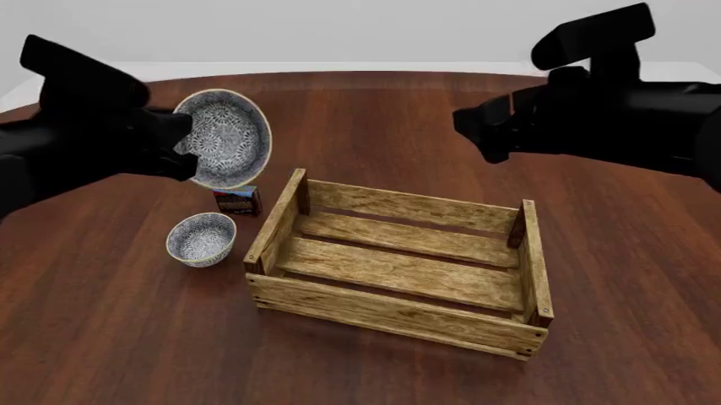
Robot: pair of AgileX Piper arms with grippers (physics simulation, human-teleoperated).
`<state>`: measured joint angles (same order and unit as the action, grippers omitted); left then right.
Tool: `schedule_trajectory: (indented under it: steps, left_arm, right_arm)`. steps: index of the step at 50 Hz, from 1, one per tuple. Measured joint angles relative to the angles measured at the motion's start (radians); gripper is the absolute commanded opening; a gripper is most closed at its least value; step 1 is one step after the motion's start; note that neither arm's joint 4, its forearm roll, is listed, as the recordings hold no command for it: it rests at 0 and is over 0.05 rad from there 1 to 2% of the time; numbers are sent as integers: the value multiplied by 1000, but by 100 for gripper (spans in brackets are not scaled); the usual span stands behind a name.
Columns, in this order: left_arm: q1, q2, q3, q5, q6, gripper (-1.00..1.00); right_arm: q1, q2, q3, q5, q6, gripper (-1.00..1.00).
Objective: Stack the right bowl on the left bowl and place them in the tray.
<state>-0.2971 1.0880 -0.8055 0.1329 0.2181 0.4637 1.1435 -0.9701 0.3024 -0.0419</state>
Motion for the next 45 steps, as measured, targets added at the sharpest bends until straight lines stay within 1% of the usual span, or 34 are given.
schedule_trajectory:
  steps: [11, 28, 45]
  left_arm:
    - [16, -15, 3, 19, 7, -100]
    - [78, 13, 24, 32, -10, -100]
    - [109, 76, 70, -5, -38, -100]
  right_arm:
    - [3, -8, 0, 2, 3, 100]
    - [5, -8, 0, 1, 4, 100]
    - [6, -6, 1, -1, 5, 100]
